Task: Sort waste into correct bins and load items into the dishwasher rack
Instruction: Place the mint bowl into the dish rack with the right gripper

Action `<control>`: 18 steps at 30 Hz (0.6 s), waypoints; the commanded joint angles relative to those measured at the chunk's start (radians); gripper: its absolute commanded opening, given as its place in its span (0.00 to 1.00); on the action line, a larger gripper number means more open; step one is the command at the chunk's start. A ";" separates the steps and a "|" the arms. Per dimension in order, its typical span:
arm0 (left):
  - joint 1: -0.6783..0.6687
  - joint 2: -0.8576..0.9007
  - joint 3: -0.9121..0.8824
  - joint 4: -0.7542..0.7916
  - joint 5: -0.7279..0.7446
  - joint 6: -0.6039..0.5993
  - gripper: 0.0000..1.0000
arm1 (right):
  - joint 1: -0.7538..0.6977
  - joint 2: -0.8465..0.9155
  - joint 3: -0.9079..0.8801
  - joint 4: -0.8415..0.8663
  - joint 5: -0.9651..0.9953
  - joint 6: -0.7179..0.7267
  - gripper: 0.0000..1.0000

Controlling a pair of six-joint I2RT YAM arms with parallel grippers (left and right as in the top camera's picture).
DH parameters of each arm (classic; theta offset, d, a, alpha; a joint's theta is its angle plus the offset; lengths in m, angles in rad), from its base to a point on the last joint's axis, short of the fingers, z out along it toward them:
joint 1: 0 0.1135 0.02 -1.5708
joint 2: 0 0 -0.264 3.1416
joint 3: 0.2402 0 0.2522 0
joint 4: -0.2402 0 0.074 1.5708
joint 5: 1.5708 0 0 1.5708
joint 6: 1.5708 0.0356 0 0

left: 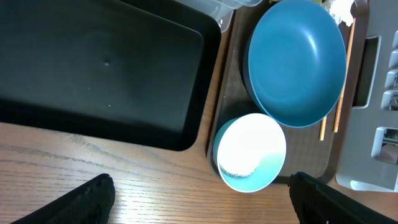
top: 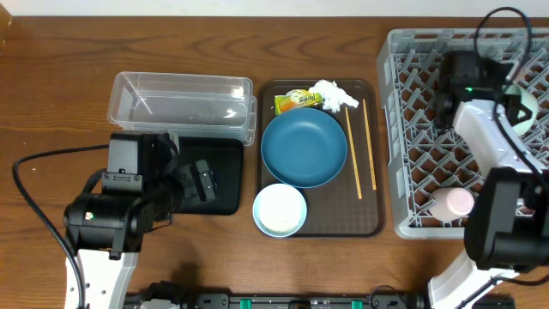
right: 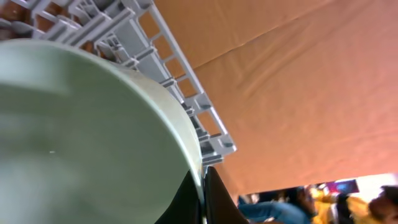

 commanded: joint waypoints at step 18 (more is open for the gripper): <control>0.003 0.000 0.011 -0.002 -0.016 0.012 0.92 | 0.171 -0.021 0.002 -0.061 -0.312 -0.090 0.76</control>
